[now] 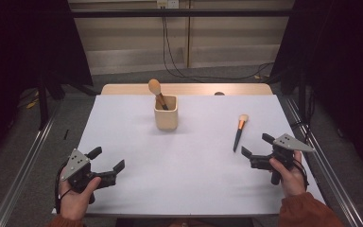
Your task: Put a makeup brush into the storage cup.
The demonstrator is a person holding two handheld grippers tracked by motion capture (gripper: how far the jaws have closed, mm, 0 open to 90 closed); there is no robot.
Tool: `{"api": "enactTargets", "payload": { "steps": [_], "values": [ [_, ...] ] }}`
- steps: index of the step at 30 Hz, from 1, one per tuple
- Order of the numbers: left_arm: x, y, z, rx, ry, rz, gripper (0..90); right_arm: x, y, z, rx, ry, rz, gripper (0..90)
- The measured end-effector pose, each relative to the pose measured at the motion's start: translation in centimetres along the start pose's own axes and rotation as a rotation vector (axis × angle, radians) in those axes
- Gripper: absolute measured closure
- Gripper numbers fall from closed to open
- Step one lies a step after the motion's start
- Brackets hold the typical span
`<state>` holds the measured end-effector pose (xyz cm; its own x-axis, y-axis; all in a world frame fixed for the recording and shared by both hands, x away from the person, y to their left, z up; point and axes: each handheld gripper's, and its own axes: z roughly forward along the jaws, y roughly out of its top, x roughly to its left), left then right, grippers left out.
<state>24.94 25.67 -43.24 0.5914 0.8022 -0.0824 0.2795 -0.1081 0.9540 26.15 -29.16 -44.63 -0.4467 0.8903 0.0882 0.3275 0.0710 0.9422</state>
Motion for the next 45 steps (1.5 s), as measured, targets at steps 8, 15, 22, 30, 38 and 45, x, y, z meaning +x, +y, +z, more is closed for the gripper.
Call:
{"api": "enactTargets", "payload": {
  "steps": [8, 15, 22, 30, 38, 45],
  "values": [
    [0.1, 0.0, -0.1, -0.003, 0.012, 0.0, 3.7, -0.8, 0.9, 1.6, 0.028, -0.033, 0.024, 0.9],
    [0.2, 0.0, -0.1, 0.002, 0.006, 0.01, 3.7, -1.8, 1.7, 3.2, 0.06, -0.062, 0.037, 2.4],
    [0.3, 0.1, -0.1, 0.0, 0.006, 0.013, 3.7, -2.3, 2.2, 4.6, 0.095, -0.075, 0.027, 1.4],
    [0.3, 0.1, -0.1, 0.005, 0.007, 0.012, 3.7, -3.2, 3.3, 5.3, 0.122, -0.103, 0.024, 1.5],
    [0.4, 0.1, -0.1, 0.008, 0.008, 0.017, 3.7, -3.9, 4.6, 6.3, 0.17, -0.12, 0.015, 2.4],
    [0.4, 0.1, -0.1, 0.007, 0.009, 0.017, 3.7, -4.3, 5.1, 7.7, 0.249, -0.168, 0.012, 2.5]
  ]
}}
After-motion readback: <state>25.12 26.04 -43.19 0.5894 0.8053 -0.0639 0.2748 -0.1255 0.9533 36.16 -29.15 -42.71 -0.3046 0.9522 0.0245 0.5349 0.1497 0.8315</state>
